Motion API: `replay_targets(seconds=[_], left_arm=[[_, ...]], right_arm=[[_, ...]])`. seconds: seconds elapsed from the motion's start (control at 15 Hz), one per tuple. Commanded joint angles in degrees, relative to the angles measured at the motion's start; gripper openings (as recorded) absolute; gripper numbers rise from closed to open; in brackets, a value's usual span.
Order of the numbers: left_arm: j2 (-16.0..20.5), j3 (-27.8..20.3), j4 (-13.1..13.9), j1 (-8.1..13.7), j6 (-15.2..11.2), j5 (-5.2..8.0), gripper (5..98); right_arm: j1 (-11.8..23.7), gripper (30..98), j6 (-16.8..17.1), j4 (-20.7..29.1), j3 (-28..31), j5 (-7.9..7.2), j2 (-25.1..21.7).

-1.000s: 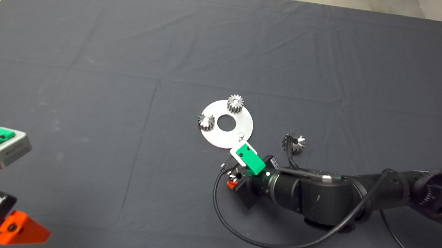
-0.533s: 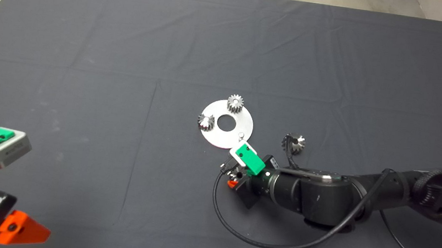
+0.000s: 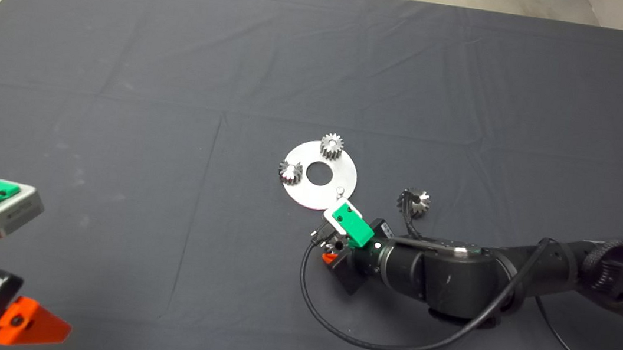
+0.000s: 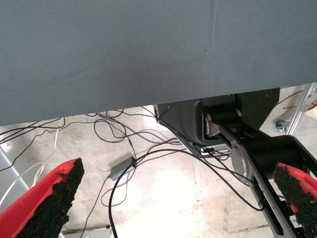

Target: Remove an incorrectly installed larger gear and replace it with the correct smaller gear

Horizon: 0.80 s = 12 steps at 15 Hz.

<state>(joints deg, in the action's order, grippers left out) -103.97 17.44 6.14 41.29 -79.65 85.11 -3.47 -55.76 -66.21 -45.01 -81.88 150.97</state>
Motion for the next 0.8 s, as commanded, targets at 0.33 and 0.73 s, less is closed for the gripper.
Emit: replay_targets(seconds=[0.33,0.73], left_arm=[[0.21,-1.11,0.8,0.2,-0.15,0.4,98.2],[0.21,-1.11,0.89,0.23,-0.21,0.4,98.2]], right_arm=[[6.69,42.1,-0.66,1.98,6.86,-0.3,-2.89],[16.24,42.1,-0.93,8.64,7.82,-0.21,-5.02]])
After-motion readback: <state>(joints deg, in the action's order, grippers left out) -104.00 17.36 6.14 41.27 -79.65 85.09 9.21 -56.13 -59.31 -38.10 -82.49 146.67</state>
